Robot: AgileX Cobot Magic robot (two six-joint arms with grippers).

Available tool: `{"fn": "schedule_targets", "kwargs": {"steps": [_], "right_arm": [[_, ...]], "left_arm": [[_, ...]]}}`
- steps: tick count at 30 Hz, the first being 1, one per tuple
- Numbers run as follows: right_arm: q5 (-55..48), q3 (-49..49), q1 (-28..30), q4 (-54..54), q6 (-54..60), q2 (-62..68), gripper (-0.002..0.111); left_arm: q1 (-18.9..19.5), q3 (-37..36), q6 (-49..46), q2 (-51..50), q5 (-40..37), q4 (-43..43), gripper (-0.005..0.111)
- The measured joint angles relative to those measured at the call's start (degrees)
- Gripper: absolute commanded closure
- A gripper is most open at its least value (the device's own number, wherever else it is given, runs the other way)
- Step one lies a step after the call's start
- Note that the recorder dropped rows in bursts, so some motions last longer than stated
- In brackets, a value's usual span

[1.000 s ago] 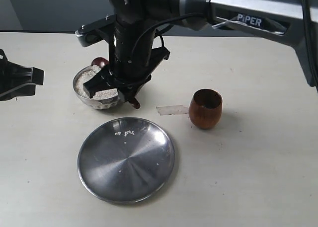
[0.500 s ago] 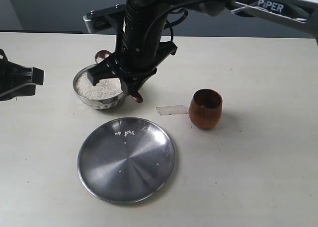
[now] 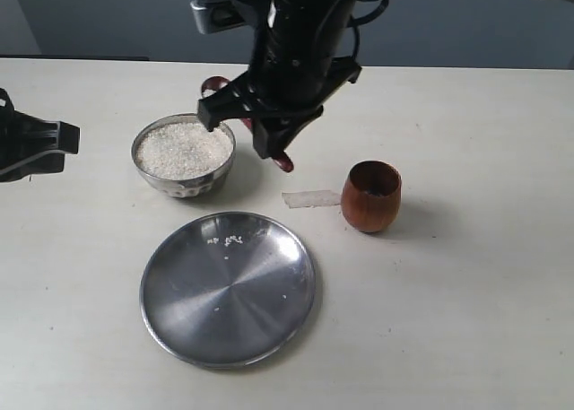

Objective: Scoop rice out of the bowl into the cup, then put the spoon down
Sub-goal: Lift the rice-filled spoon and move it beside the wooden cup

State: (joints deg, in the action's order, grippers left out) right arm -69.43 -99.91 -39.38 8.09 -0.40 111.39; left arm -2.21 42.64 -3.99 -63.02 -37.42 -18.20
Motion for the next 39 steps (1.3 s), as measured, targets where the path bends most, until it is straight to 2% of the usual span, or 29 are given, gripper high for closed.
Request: {"fn": "schedule_targets", "kwargs": {"steps": [10,21,32,39], "right_arm": [[4.5,17.5,6.9,0.2,5.3,-12.6,0.109],[6.3,32.0,16.7,0.0,10.7,-22.3,0.109],[11.6,40.9,17.8,-4.3,12.5,-23.8,0.109],[13.5,42.1,17.8,-6.3,12.4,-23.8,0.109]], "left_arm": [[0.0,0.0,0.0,0.0,0.0,0.0,0.106],[0.0,0.0,0.0,0.0,0.0,0.0,0.106],[0.0,0.0,0.0,0.0,0.0,0.0,0.106],[0.0,0.0,0.0,0.0,0.0,0.0,0.106]]}}
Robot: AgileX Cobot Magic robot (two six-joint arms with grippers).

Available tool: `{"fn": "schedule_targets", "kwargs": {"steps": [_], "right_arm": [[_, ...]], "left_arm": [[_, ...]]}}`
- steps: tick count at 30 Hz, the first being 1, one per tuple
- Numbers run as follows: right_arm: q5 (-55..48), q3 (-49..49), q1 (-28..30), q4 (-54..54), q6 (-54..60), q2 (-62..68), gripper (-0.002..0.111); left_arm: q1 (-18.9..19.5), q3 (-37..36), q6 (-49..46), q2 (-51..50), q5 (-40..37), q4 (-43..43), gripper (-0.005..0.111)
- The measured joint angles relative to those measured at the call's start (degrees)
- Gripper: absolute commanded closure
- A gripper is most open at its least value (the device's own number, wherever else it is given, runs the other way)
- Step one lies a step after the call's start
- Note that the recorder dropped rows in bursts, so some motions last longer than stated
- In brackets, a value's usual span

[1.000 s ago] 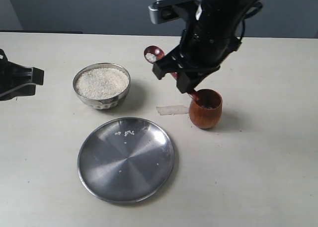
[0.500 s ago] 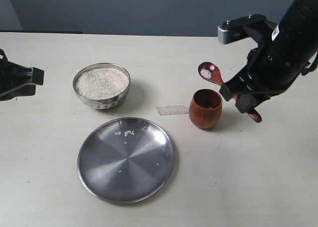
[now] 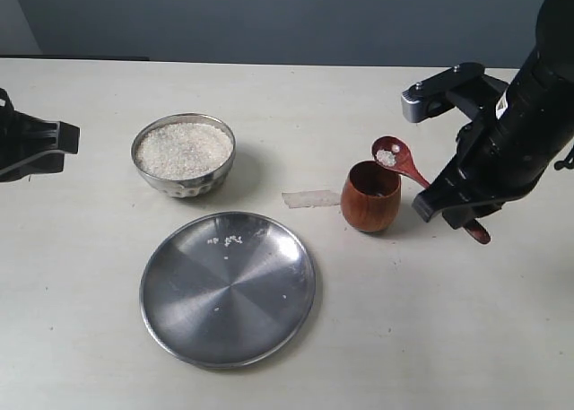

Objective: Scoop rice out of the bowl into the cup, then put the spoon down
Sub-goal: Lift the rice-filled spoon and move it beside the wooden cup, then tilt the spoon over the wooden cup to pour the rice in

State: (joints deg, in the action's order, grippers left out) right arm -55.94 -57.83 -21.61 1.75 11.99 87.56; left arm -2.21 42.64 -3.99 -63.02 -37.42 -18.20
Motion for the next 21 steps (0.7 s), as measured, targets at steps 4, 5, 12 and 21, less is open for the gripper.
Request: {"fn": "schedule_targets", "kwargs": {"steps": [4,5,12,21], "right_arm": [[0.1,0.0,-0.8,-2.5,-0.2,0.0,0.109],[0.2,0.0,-1.2,-2.8,-0.2,0.0,0.109],[2.0,0.4,-5.3,-10.4,-4.6,0.0,0.109],[1.7,0.4,-5.8,-14.1,-6.5,0.5,0.109]], "left_arm": [[0.0,0.0,0.0,0.0,0.0,0.0,0.106],[0.0,0.0,0.0,0.0,0.0,0.0,0.106],[0.0,0.0,0.0,0.0,0.0,0.0,0.106],[0.0,0.0,0.0,0.0,0.0,0.0,0.106]]}}
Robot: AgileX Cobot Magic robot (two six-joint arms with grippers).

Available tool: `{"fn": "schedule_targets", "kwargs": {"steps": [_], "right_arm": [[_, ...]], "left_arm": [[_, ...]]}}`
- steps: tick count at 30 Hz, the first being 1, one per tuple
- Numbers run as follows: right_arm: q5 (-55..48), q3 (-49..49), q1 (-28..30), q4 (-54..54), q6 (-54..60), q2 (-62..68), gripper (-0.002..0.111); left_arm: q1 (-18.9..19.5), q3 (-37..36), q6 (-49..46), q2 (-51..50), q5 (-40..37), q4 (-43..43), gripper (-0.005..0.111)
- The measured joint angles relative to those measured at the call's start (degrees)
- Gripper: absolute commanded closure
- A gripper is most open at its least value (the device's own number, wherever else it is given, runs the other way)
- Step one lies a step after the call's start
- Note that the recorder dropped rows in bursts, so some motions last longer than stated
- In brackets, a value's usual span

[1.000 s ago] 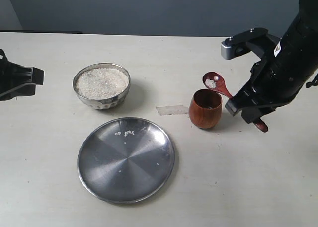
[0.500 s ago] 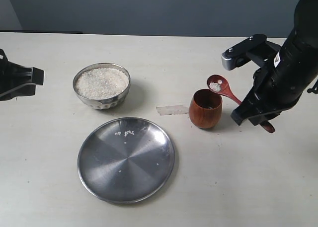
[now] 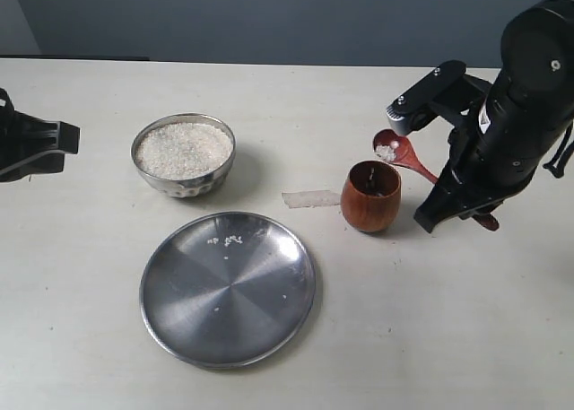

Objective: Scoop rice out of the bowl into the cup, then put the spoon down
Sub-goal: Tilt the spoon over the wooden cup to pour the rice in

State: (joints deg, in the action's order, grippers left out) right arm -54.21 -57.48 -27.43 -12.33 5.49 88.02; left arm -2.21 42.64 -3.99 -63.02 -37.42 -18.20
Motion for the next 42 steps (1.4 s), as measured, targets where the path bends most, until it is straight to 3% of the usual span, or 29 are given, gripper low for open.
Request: {"fn": "schedule_targets", "kwargs": {"steps": [42], "right_arm": [[-0.5,0.0,0.0,-3.1,2.7,0.6,0.109]], "left_arm": [[0.0,0.0,0.0,0.0,0.0,0.0,0.106]]}}
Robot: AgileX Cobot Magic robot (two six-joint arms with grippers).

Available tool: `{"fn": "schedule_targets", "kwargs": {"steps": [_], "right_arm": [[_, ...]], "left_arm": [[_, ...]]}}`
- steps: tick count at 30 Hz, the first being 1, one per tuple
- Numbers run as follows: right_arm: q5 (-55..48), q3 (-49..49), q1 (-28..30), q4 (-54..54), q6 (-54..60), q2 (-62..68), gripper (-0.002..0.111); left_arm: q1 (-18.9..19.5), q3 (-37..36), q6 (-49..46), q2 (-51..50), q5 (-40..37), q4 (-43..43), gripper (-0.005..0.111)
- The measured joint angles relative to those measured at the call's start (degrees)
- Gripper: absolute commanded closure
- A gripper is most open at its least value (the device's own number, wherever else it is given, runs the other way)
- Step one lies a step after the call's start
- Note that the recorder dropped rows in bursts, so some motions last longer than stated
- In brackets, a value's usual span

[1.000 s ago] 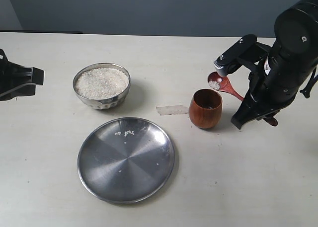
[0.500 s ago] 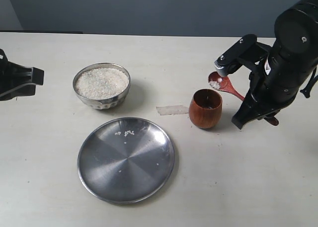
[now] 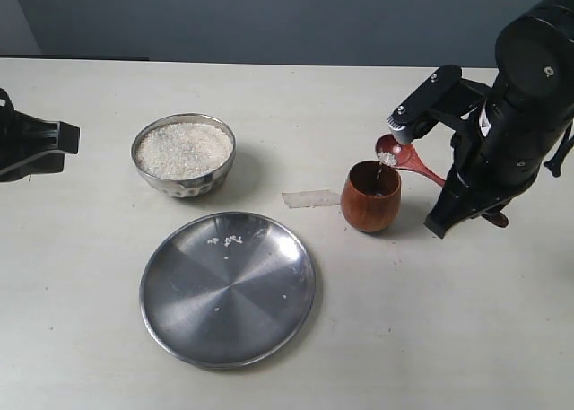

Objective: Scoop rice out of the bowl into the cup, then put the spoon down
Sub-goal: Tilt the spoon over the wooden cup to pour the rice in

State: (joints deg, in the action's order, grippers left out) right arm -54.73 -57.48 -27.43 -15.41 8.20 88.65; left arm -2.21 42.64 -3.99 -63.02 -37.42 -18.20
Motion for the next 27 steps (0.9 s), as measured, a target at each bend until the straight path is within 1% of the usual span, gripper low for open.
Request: {"fn": "schedule_targets", "kwargs": {"steps": [11,22,27], "right_arm": [[-0.5,0.0,0.0,-1.6,4.1,0.0,0.109],[0.3,0.0,0.0,-4.4,4.8,0.0,0.109],[1.6,0.0,-1.6,-6.3,4.8,-0.1,0.109]], "left_arm": [[0.0,0.0,0.0,0.0,0.0,0.0,0.106],[0.0,0.0,0.0,0.0,0.0,0.0,0.106],[0.0,0.0,0.0,0.0,0.0,0.0,0.106]]}}
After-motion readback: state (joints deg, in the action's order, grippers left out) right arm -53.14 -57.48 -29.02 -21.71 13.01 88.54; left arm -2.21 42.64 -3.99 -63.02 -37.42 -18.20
